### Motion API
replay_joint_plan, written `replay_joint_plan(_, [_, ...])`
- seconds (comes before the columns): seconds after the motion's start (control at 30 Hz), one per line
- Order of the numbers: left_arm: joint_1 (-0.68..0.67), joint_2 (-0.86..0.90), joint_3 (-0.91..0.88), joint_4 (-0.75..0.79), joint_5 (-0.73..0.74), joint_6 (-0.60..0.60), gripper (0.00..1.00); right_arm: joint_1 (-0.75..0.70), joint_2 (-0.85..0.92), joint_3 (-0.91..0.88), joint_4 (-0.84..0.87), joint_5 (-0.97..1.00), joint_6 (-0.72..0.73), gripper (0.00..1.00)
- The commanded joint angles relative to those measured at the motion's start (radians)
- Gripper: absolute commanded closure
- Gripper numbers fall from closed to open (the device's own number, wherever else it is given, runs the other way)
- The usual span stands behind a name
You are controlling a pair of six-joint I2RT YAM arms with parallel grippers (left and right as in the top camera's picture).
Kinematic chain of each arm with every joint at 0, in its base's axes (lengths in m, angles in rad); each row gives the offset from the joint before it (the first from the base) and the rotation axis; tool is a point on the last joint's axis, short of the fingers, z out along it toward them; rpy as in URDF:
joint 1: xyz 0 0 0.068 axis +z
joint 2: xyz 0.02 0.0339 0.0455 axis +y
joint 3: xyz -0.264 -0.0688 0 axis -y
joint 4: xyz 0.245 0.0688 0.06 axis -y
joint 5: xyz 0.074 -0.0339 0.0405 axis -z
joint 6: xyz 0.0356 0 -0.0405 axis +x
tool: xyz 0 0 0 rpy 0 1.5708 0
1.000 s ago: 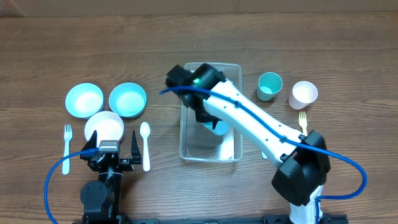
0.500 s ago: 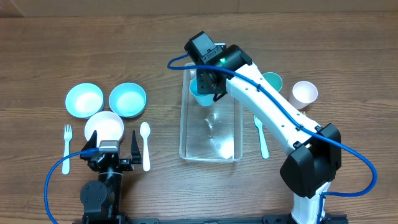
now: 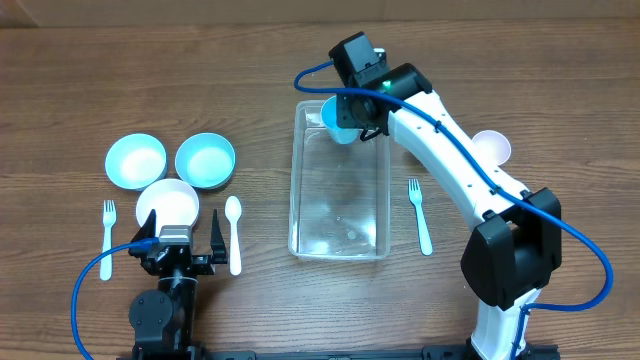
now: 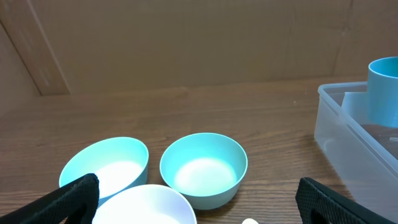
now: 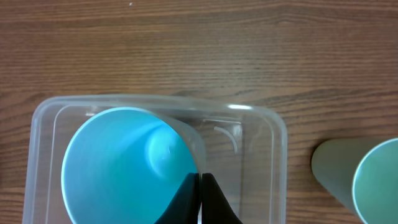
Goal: Pack container
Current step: 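Set the teal cup upright at the container's back and release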
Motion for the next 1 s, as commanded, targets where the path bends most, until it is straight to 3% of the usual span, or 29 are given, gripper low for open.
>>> replay_joint_plan(0.0, [0.008,-0.010,-0.006,0.003,0.014,0.019,0.00,0.005,-0.005,-0.024,0.042,-0.037,-0.033,0.96])
replay_joint_plan(0.33, [0.008,-0.010,-0.006,0.003,0.014,0.019,0.00,0.006,-0.004,-0.132,0.098,-0.077,-0.033,0.96])
replay_joint_plan(0.97, [0.008,-0.010,-0.006,0.003,0.014,0.019,0.00,0.006,-0.002,-0.136,0.105,-0.080,-0.033,0.94])
